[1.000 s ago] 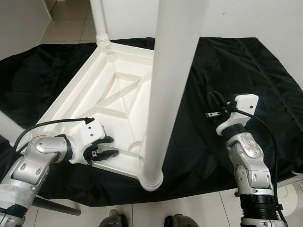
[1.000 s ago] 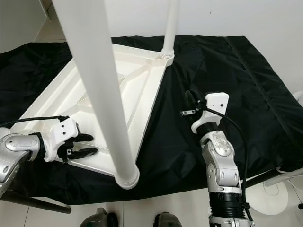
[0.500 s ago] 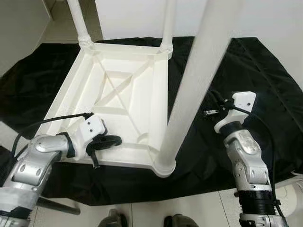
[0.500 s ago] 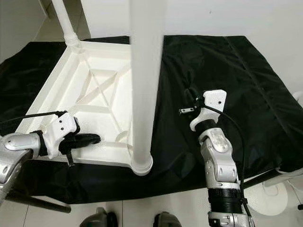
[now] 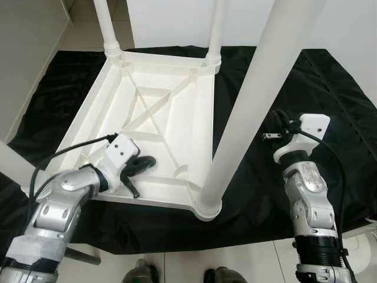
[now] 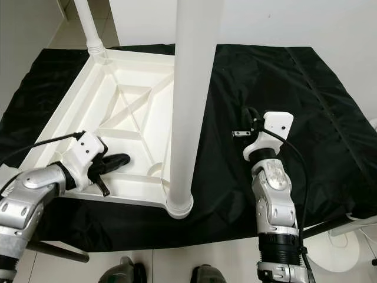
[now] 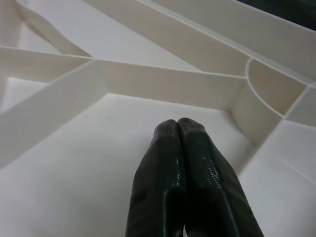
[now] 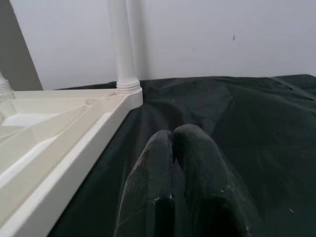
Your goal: Building children table
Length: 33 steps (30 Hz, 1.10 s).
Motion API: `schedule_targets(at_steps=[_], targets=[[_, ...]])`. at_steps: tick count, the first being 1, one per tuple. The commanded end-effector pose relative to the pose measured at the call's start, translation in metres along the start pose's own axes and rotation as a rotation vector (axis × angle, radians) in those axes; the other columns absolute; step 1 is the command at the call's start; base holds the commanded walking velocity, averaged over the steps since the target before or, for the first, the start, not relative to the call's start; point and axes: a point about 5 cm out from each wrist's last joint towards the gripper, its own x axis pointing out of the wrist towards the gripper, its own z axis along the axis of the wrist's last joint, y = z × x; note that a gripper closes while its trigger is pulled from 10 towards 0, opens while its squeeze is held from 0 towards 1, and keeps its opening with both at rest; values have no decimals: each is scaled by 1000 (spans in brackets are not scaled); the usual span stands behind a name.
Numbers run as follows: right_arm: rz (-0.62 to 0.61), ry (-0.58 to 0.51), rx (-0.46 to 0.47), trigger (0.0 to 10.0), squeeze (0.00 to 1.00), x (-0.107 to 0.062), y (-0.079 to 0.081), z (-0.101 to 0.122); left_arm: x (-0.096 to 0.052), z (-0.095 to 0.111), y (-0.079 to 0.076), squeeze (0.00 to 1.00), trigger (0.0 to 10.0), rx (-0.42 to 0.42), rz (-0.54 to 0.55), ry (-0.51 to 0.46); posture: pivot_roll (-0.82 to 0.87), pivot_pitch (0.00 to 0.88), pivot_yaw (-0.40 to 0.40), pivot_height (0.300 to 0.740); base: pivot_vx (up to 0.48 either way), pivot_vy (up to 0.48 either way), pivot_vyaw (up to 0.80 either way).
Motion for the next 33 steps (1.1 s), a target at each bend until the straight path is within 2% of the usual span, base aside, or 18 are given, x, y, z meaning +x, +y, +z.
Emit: schedule_targets(at_steps=[1,2,4,6,7,8,9,10,12,17,18,20,21,22,24,27,32,33], targets=[[-10,-10,-5,10000,0,-2,-2,2,-1,-2,1,0,4196,4,68,16,-45,93,32,740,0,0,0],[-12,-11,-6,10000,0,-1,-3,2,-2,-2,1,0,9804,22,51,21,-45,94,33,740,0,0,0],[-14,-13,-8,10000,0,-1,-3,2,-4,0,2,0,10000,48,47,24,-43,95,32,740,0,0,0],[-16,-14,-9,10000,0,0,-4,2,-7,1,6,0,10000,29,52,25,-39,95,30,740,0,0,0],[-16,-15,-10,10000,0,0,-3,2,-9,3,10,110,10000,29,60,16,-38,94,29,740,0,0,0],[-15,-16,-9,10000,0,1,-3,2,-12,5,14,420,10000,16,66,4,-37,94,30,740,0,0,0],[-15,-16,-9,10000,0,1,-3,2,-12,5,14,420,10000,16,66,4,-37,94,30,740,0,0,0],[-11,-16,-9,10000,0,1,-2,1,-15,8,14,1000,10000,-5,46,-14,-35,92,28,740,0,0,0],[-3,-14,-7,10000,0,-1,-2,0,-25,12,13,1000,10000,-52,-9,-36,-33,88,30,740,0,0,0],[12,-14,-9,10000,0,-6,-4,0,-32,10,12,973,10000,-59,-23,-28,-33,84,32,740,0,0,0],[41,-10,-19,10000,0,-10,-4,-1,-36,10,10,180,10000,-56,-29,-35,-35,79,34,740,0,0,0],[62,-7,-26,10000,0,-14,-5,-1,-38,9,9,180,10000,-54,-34,-40,-39,76,39,740,0,0,0],[102,1,-24,10000,0,-20,-4,-2,-42,8,5,0,10000,-60,-53,-39,-40,74,40,740,0,0,0],[102,1,-24,10000,0,-20,-4,-2,-42,8,5,0,10000,-60,-53,-39,-40,74,40,740,0,0,0],[197,23,1,10000,0,-36,-7,0,-52,8,-2,0,10000,-85,-92,-46,-52,52,50,740,0,0,0],[226,37,9,10000,0,-46,-14,1,-57,9,-7,0,10000,-83,-77,-70,-56,47,58,740,0,0,0],[223,43,6,10000,0,-49,-18,2,-55,9,-10,0,10000,-57,-36,-74,-58,35,61,740,0,0,0],[222,49,-11,10000,118,-51,-22,2,-54,13,-16,0,10000,-57,-21,-126,-58,32,62,740,0,0,0]])
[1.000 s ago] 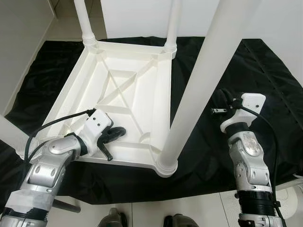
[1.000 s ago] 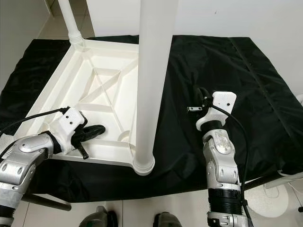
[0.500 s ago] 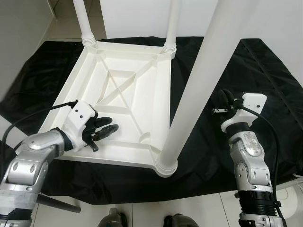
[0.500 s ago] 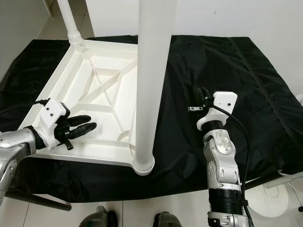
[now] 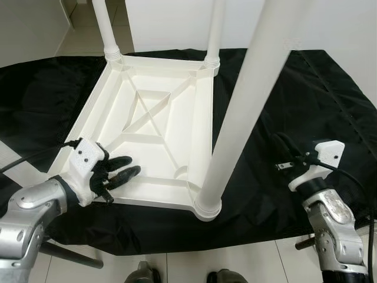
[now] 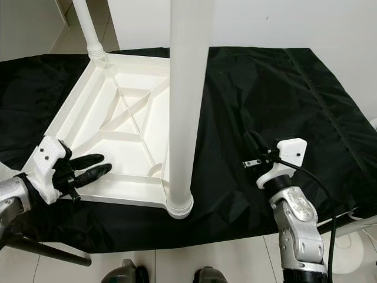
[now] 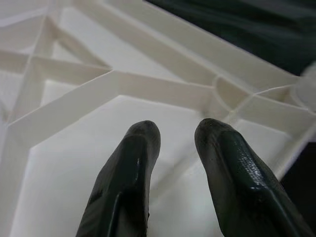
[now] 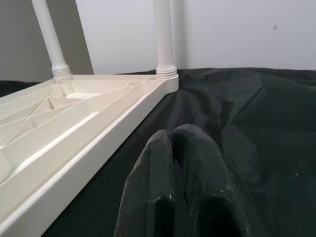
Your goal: Building children table
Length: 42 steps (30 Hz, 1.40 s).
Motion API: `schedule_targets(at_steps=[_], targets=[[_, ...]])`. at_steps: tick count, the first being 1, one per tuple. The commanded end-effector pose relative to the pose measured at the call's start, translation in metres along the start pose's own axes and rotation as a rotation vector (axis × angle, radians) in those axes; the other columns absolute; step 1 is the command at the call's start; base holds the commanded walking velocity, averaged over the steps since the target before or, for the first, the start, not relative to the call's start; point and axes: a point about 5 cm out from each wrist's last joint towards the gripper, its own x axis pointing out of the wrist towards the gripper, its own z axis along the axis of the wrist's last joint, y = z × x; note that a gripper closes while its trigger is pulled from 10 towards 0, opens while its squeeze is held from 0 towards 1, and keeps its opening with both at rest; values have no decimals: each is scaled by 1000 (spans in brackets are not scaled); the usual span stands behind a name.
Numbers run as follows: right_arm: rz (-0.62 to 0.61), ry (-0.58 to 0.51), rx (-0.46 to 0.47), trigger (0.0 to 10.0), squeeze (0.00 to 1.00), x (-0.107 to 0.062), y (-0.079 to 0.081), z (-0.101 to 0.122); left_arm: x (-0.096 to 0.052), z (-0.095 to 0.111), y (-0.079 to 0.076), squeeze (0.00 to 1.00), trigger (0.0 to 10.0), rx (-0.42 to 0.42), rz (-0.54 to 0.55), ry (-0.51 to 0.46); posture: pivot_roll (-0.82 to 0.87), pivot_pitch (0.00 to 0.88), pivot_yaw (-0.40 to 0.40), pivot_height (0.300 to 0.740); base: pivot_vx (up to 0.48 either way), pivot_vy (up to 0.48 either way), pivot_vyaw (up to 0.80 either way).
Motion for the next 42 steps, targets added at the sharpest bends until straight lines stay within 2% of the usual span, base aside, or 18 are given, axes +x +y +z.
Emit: schedule_targets(at_steps=[1,4,5,8,9,10,11,12,13,17,18,21,22,27,34,39,41,42], targets=[[43,20,0,10000,1000,-7,-2,1,2,6,-11,0,10000,2,-18,-59,-58,28,69,740,0,0,0],[43,20,0,10000,1000,-7,-2,1,2,6,-11,0,10000,2,-18,-59,-58,28,69,740,0,0,0],[127,48,39,10000,1000,-15,3,0,6,14,-19,0,10000,-33,-30,-113,-60,23,73,740,0,0,0],[127,48,39,10000,1000,-15,3,0,6,14,-19,0,10000,-33,-30,-113,-60,23,73,740,0,0,0],[235,86,76,10000,1000,-24,11,-1,9,20,-26,0,10000,-39,-56,-136,-65,19,78,740,0,0,0],[235,86,76,10000,1000,-24,11,-1,9,20,-26,0,10000,-39,-56,-136,-65,19,78,740,0,0,0],[376,137,114,10000,1000,-35,21,0,15,21,-32,0,10000,1,-73,-114,-74,16,88,740,0,0,0],[376,137,114,10000,1000,-35,21,0,15,21,-32,0,10000,1,-73,-114,-74,16,88,740,0,0,0],[591,204,145,10000,1000,-46,36,4,24,22,-40,0,10000,65,-111,-86,-85,19,97,740,0,0,0],[634,215,142,10000,1000,-47,40,6,26,22,-40,0,10000,78,-119,-78,-90,20,104,740,0,0,0],[749,238,87,10000,1000,-47,47,8,34,22,-32,0,10000,63,-89,-59,-94,20,109,740,0,0,0],[797,248,73,10000,1000,-48,49,8,36,22,-28,0,10000,80,-62,-64,-94,20,109,740,0,0,0],[846,264,74,10000,0,-48,52,8,38,23,-25,0,10000,81,-55,-65,-86,24,105,740,0,0,0],[937,272,42,10000,0,-37,58,4,42,29,-18,0,10000,116,-33,-73,-68,15,83,740,0,0,0],[916,235,42,10000,0,-24,65,0,40,27,-22,0,10000,80,-29,-51,-35,1,53,740,0,0,0],[872,216,64,10000,0,-17,71,-6,40,27,-23,0,10000,88,-6,-49,-14,0,29,740,0,0,0],[868,209,97,10000,0,-16,76,-9,40,29,-21,0,10000,55,13,-65,9,0,2,740,0,0,0],[854,202,149,10000,0,-14,84,-16,40,34,-18,0,10000,9,52,-98,21,1,-10,740,0,0,0]])
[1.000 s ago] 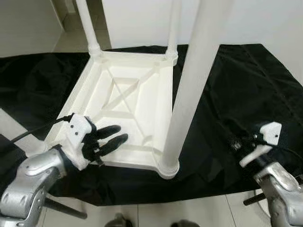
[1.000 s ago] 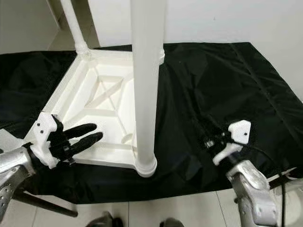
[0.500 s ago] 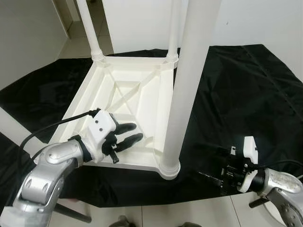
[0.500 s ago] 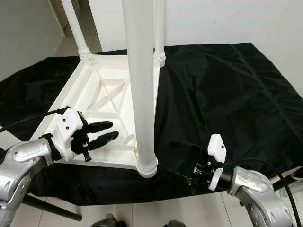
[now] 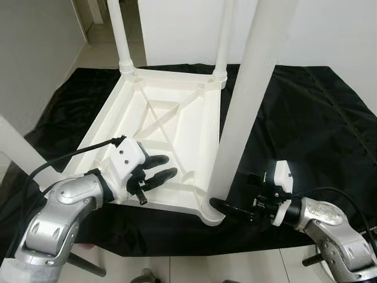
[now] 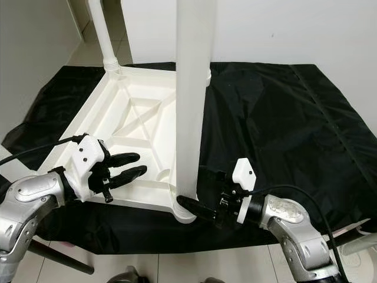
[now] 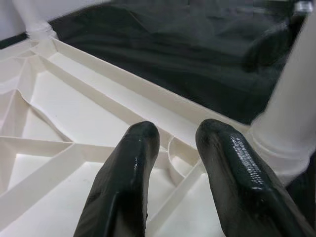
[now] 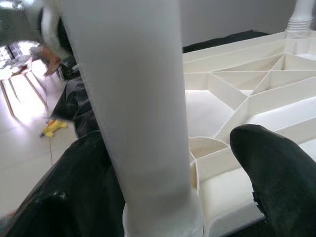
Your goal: Building children table
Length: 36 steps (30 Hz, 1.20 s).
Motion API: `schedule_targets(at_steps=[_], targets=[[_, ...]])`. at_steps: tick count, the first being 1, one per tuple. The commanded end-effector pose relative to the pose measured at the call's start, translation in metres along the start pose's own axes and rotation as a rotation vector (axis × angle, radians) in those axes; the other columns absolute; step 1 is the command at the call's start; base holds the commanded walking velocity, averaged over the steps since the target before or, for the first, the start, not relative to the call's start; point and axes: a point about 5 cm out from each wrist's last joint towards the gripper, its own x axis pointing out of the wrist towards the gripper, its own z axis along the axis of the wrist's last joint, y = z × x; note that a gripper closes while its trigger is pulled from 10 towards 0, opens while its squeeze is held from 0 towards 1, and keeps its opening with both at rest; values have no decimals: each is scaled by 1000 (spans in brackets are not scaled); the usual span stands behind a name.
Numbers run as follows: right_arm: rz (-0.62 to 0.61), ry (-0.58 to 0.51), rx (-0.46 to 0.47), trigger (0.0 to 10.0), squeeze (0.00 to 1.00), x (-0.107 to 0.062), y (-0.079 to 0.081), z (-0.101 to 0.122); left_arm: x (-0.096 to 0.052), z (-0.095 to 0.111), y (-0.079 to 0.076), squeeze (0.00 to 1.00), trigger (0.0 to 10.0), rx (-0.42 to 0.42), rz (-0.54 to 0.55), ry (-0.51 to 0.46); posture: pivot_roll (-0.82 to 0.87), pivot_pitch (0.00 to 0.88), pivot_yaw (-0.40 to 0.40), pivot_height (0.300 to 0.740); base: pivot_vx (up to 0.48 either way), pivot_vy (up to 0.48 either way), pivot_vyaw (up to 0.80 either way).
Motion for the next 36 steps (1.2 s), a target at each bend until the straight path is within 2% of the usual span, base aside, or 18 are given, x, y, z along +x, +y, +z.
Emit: schedule_targets(at_steps=[1,3,9,11,17,23,28,36], targets=[[3,2,15,10000,0,4,2,-4,-1,6,9,0,10000,-8,143,-17,21,1,-10,740,0,0,0],[1,-9,38,10000,0,7,2,-8,-1,8,11,0,10000,-13,163,-27,24,2,-13,740,0,0,0],[3,-22,31,10000,0,15,1,-10,3,8,11,0,10000,-13,175,-27,19,7,-16,740,0,0,0],[-23,-31,28,10000,0,21,1,-13,9,8,14,0,10000,-16,187,-37,13,12,-25,740,0,0,0],[-61,-31,19,10000,0,22,-1,-16,13,8,16,0,10000,-17,194,-39,12,13,-25,740,0,0,0],[-174,-18,5,10000,0,5,-16,-17,20,6,15,0,10000,-30,183,-38,-15,46,-17,740,0,0,0],[-264,3,-28,10000,0,-6,-34,-19,34,7,1,0,10000,-58,155,-66,-48,68,6,740,0,0,0],[-349,-22,-74,10000,0,-2,-53,-14,55,11,0,0,10000,-70,226,-89,-94,58,38,740,0,0,0]])
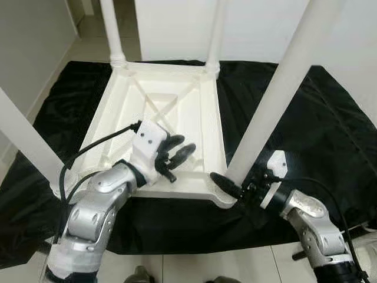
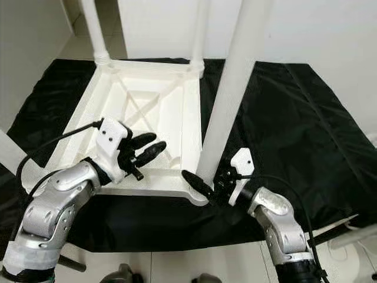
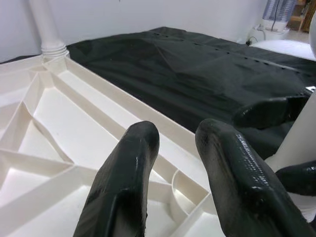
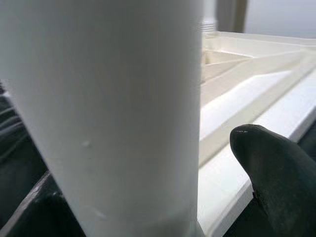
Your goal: Building children table
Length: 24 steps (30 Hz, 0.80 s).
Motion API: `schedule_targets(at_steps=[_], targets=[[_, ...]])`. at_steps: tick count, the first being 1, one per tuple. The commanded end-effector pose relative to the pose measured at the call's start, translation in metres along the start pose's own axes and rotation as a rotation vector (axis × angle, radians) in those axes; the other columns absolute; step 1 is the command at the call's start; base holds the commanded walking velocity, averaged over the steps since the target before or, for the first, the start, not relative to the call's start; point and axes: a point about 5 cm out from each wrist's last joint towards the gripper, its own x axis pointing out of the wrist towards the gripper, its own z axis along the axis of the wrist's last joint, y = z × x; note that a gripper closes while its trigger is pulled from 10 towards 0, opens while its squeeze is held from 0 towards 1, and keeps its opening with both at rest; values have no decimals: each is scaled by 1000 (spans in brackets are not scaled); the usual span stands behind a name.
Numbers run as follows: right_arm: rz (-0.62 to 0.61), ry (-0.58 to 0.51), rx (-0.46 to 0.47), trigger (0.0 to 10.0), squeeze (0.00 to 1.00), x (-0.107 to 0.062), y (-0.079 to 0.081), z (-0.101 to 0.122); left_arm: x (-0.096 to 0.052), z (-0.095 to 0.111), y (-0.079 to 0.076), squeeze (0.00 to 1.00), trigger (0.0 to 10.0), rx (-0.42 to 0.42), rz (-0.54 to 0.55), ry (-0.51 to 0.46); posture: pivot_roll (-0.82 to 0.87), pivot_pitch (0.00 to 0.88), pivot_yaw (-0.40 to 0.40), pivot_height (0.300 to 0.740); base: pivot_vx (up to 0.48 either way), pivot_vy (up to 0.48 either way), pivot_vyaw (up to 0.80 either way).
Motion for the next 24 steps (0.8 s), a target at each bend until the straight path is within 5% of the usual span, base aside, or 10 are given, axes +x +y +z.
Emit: schedule_targets(at_steps=[1,12,18,24], targets=[[-59,13,-9,10000,0,-2,-8,-2,3,-3,2,0,10000,10,58,18,-94,58,38,740,0,0,0],[-246,-42,-38,10000,0,2,-34,-2,29,2,17,0,10000,24,211,29,-117,54,81,740,0,0,0],[-304,-69,-23,10000,0,6,-33,-2,34,1,20,0,10000,107,284,66,-126,64,75,740,0,0,0],[-334,-116,44,10000,0,15,-20,5,37,5,21,0,10000,57,295,32,-110,69,52,740,0,0,0]])
